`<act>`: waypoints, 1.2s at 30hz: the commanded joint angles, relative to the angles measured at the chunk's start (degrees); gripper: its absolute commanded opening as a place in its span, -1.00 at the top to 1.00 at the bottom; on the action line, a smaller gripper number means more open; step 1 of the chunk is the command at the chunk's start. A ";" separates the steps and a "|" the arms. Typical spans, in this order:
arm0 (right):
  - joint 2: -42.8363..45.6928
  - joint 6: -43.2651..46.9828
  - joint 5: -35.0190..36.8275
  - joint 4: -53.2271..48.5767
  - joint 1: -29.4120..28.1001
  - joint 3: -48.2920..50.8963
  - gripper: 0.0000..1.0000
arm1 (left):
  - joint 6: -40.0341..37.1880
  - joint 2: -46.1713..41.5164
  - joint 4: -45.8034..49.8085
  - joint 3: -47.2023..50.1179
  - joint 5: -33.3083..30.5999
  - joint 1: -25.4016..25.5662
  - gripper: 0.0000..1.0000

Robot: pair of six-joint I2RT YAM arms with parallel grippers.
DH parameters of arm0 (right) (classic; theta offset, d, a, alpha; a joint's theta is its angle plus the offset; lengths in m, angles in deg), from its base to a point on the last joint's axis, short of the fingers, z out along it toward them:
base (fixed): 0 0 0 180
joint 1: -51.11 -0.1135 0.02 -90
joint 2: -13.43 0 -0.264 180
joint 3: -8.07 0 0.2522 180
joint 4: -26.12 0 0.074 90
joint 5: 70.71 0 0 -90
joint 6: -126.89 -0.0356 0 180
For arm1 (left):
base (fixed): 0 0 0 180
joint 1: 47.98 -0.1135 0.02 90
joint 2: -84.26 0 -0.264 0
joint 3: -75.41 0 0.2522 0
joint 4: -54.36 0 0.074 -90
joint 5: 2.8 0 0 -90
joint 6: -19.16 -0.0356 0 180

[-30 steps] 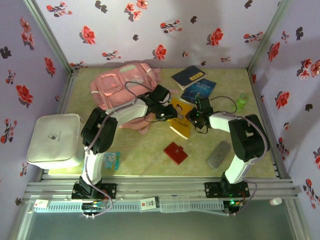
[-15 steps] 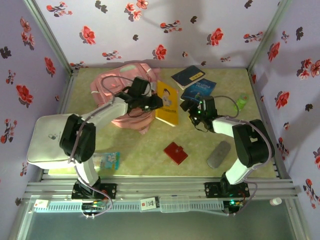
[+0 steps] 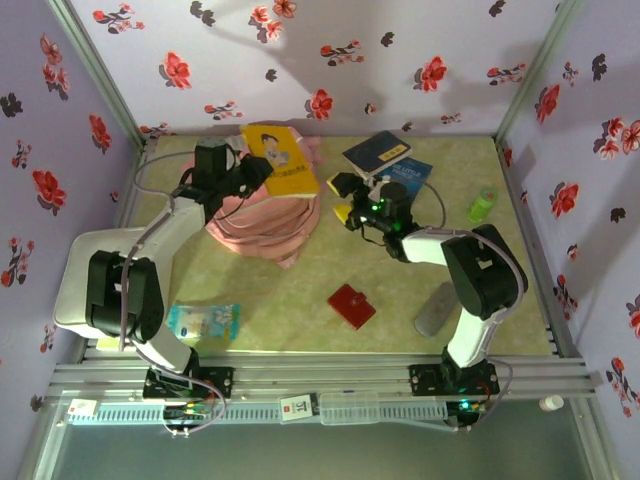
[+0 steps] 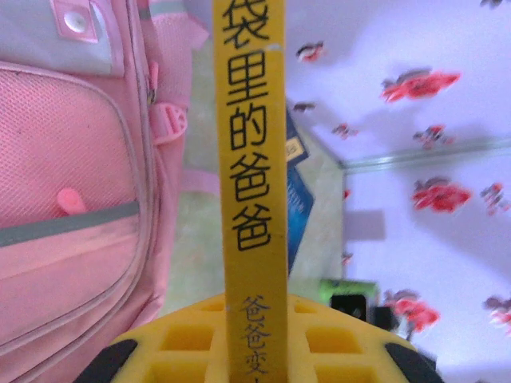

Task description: Pack books, pencil case, and school supplies into a backpack

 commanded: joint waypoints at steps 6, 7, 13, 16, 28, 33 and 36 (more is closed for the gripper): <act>-4.06 -8.11 2.80 5.21 -5.15 -5.53 -0.88 | 17.03 1.28 -22.93 3.62 2.50 0.18 0.98; -4.40 -8.61 2.92 3.69 -5.25 -6.49 -0.86 | 17.30 1.42 -23.40 3.86 2.51 0.34 0.98; -5.72 -8.70 3.99 0.10 -5.69 -10.99 -0.80 | 18.30 2.51 -24.05 4.17 2.51 1.41 0.98; -6.56 -9.34 4.36 0.56 -5.95 -12.48 -0.73 | 19.17 2.92 -25.28 4.37 2.47 1.69 0.98; -7.04 -7.53 7.11 -1.90 -6.51 -14.74 -0.32 | 20.06 3.18 -25.77 5.65 2.17 3.04 0.92; -6.59 -5.78 8.33 -4.01 -6.48 -15.26 0.02 | 19.78 2.59 -25.32 7.51 1.95 2.87 0.77; -4.97 -2.67 9.68 -7.54 -6.37 -14.65 0.35 | 18.25 1.89 -23.49 9.53 1.31 2.50 0.66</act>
